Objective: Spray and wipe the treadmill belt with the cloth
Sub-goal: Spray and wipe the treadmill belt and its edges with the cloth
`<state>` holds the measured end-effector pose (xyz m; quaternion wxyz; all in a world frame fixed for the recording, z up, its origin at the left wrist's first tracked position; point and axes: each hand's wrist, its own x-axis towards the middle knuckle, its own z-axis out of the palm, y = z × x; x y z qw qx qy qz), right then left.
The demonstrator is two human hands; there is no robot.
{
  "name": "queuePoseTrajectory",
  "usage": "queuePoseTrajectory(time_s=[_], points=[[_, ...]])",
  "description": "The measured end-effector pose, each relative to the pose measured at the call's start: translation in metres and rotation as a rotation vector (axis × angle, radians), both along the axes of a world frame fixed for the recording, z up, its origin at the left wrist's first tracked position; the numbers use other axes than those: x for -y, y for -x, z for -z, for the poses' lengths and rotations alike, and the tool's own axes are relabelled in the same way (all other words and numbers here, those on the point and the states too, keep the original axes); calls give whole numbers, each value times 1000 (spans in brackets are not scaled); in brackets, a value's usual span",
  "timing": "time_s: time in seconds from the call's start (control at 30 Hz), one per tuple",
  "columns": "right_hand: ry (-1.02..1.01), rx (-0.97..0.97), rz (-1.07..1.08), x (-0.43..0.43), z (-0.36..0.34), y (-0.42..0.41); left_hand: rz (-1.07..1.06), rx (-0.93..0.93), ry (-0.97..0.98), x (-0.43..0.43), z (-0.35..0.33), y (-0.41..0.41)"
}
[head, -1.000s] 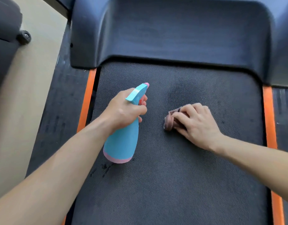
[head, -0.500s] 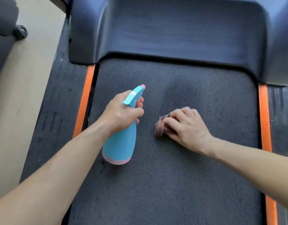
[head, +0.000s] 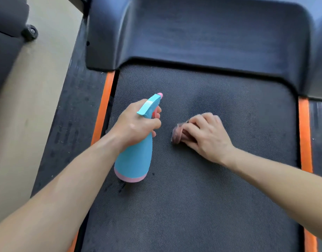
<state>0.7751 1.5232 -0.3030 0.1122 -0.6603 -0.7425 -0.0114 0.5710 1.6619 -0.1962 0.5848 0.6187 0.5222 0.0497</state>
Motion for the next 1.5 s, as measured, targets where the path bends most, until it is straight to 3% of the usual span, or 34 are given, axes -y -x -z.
queuePoseTrajectory(time_s=[0.13,0.3,0.37,0.53,0.6,0.73,0.8,0.9,1.03,1.27,1.5], points=[[-23,17,254,-72,0,-18,-2,-22,12,0,-4,1],[60,57,405,-123,-8,-29,-21,-19,8,-4,-3,10],[23,70,362,-91,-11,-7,-32,-18,-1,-7,-3,16],[56,-2,22,-6,-4,32,-33,-22,-28,-9,-5,23],[56,39,58,-30,1,16,-30,-38,-41,-9,-3,21],[22,80,379,-114,-7,-27,7,-54,-37,-5,-3,17],[45,118,406,-117,-10,-34,6,-46,-33,-4,-3,19],[-6,97,340,-55,-8,-13,9,-52,-23,-2,-4,21],[44,73,79,-1,0,2,1,-64,-15,1,-9,19],[14,127,422,-87,-8,-39,60,-75,-39,13,-11,-9],[0,58,109,29,-1,-11,145,-88,-67,23,-14,-28]])
